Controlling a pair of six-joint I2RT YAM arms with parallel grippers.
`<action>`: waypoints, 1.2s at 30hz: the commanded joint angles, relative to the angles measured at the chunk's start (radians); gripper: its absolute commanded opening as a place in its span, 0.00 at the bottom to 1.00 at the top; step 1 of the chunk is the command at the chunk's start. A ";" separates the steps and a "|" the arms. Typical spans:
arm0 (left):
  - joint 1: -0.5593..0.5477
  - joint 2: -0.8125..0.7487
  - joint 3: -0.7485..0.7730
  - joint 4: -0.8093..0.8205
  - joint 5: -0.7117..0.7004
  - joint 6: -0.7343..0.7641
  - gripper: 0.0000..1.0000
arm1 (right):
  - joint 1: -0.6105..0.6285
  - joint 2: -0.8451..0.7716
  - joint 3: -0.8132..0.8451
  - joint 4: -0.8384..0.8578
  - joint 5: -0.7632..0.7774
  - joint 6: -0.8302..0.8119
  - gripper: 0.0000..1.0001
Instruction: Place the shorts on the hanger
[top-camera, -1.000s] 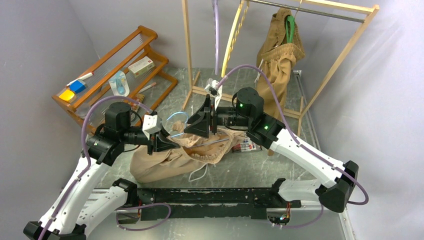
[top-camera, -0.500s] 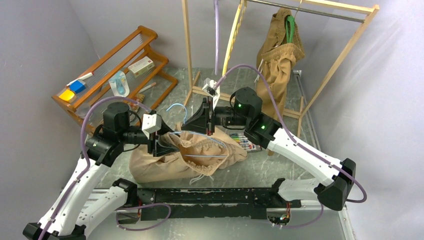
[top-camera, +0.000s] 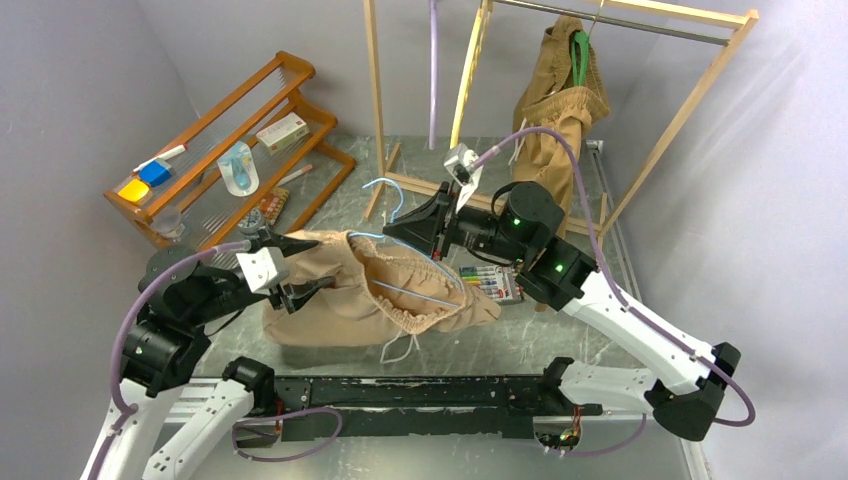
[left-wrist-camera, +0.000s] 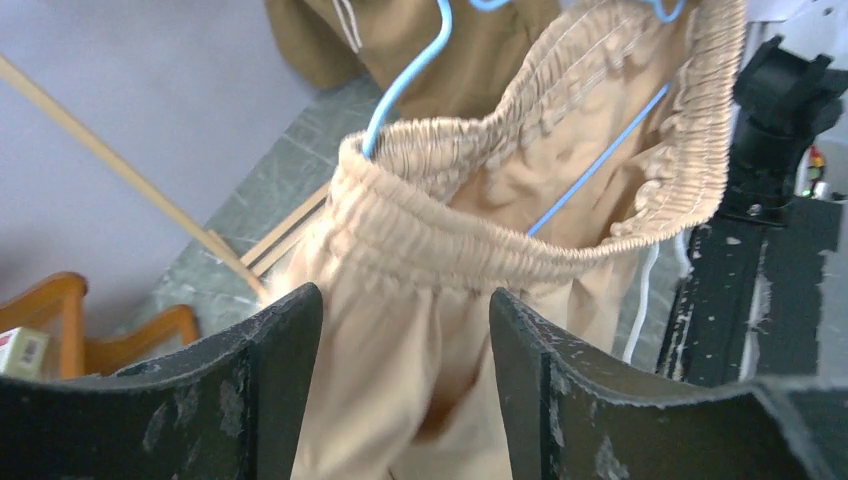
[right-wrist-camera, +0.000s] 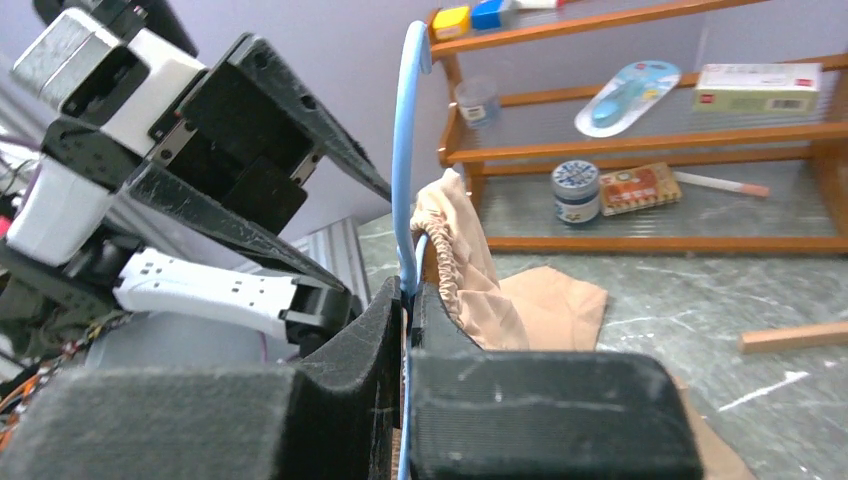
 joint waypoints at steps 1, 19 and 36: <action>0.006 -0.025 -0.022 -0.041 -0.077 0.076 0.65 | -0.004 -0.040 0.019 0.001 0.152 0.012 0.00; 0.006 0.064 -0.141 -0.034 0.099 0.239 0.58 | -0.004 -0.101 -0.010 0.047 0.196 0.073 0.00; 0.006 0.073 -0.270 0.325 0.144 0.139 0.57 | -0.004 -0.104 -0.038 0.078 0.184 0.091 0.00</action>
